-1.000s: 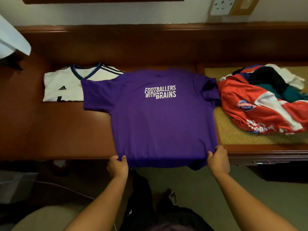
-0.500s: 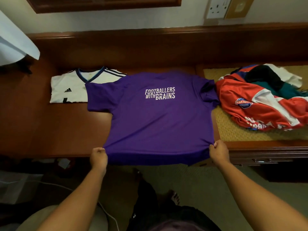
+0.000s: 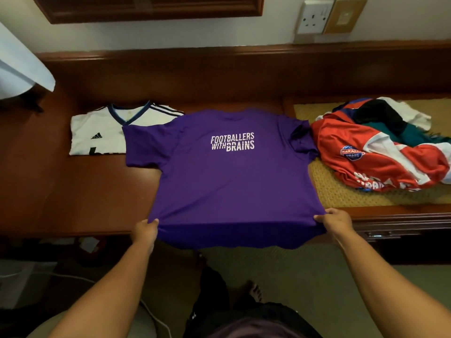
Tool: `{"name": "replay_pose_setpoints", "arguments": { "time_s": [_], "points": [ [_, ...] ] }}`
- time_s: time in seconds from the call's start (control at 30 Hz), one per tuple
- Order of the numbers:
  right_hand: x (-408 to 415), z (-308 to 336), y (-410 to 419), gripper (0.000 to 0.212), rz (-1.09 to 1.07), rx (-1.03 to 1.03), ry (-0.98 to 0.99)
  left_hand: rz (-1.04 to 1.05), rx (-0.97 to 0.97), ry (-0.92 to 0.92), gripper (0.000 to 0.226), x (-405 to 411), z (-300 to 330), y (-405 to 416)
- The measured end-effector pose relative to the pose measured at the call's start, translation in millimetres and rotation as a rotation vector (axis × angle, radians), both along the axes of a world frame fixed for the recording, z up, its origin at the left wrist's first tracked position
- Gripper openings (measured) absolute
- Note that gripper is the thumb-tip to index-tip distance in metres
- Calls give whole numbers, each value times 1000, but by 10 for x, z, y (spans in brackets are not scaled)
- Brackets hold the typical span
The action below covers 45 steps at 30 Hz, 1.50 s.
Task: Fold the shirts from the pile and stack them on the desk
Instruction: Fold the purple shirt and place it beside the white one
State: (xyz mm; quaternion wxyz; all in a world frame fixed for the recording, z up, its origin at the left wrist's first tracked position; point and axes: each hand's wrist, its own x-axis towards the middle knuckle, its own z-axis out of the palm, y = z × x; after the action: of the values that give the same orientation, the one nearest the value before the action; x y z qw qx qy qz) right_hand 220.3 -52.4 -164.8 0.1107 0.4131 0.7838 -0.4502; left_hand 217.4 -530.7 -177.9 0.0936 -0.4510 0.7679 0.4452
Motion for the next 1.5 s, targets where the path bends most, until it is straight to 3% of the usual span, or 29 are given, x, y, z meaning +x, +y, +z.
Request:
{"name": "replay_pose_setpoints", "arguments": {
  "time_s": [0.07, 0.13, 0.3, 0.43, 0.57, 0.8, 1.17, 1.5],
  "points": [
    [-8, -1, 38, 12, 9, 44, -11, -104, -134, -94, 31, 32, 4, -70],
    [7, 5, 30, 24, 67, 125, -55, -274, -251, -153, 27, 60, 18, -102],
    [82, -49, -229, 59, 368, 342, -25, -591, -465, -87, 35, 139, 49, 106],
    [117, -81, -637, 56, 576, 420, 74, -923, -589, -29, 49, 150, 6, 385],
    [58, -171, -896, 56, 765, 364, 36, -1130, -568, -177, 59, 169, -22, 599],
    [91, -234, -732, 61, 849, 453, -233, -1050, -493, -380, 67, 182, 21, 494],
    [-232, -51, -885, 58, 802, 306, -15, -1031, -435, -187, 60, -108, 205, 672],
    [-1125, 203, -1610, 57, 857, 332, 87, -960, -398, -8, 55, -972, 323, 476]
  ]
}}
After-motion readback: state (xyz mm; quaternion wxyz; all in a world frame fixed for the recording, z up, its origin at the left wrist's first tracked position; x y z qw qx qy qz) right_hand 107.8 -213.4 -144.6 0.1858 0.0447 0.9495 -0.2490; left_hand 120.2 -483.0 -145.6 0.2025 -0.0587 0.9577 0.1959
